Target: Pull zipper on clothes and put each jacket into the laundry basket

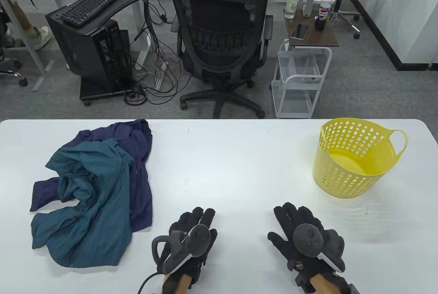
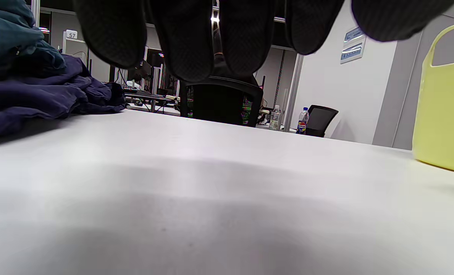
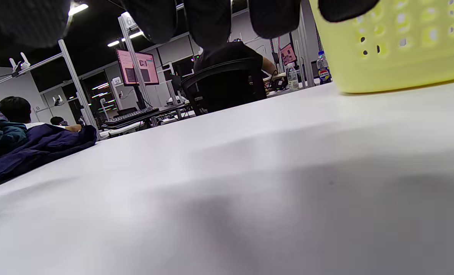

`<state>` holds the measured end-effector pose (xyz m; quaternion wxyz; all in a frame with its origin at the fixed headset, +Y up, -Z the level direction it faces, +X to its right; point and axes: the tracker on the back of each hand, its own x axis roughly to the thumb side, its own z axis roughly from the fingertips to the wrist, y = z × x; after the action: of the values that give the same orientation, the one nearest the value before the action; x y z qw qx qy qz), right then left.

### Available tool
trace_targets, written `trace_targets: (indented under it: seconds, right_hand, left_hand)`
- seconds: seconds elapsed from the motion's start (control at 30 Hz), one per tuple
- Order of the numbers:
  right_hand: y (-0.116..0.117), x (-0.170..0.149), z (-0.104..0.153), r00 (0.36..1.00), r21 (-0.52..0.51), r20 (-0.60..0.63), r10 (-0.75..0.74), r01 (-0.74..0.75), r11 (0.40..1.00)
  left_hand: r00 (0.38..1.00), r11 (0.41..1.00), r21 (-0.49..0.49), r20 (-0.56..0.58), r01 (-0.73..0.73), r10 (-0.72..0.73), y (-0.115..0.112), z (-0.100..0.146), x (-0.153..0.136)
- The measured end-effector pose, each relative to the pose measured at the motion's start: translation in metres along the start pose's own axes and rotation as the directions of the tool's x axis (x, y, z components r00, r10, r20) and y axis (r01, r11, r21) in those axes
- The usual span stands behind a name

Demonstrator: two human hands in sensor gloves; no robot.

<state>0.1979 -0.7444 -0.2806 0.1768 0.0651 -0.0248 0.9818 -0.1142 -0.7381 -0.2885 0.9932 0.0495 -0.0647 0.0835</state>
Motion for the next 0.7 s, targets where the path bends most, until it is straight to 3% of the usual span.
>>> trace_targets:
  seconds: [0.7]
  right_hand:
    - [0.003,-0.009,0.001,0.999,0.002,-0.031,-0.017,0.017,1.0]
  left_hand:
    - [1.0,0.999,-0.033,0.026,0.018,-0.017,-0.011,0.001,0.011]
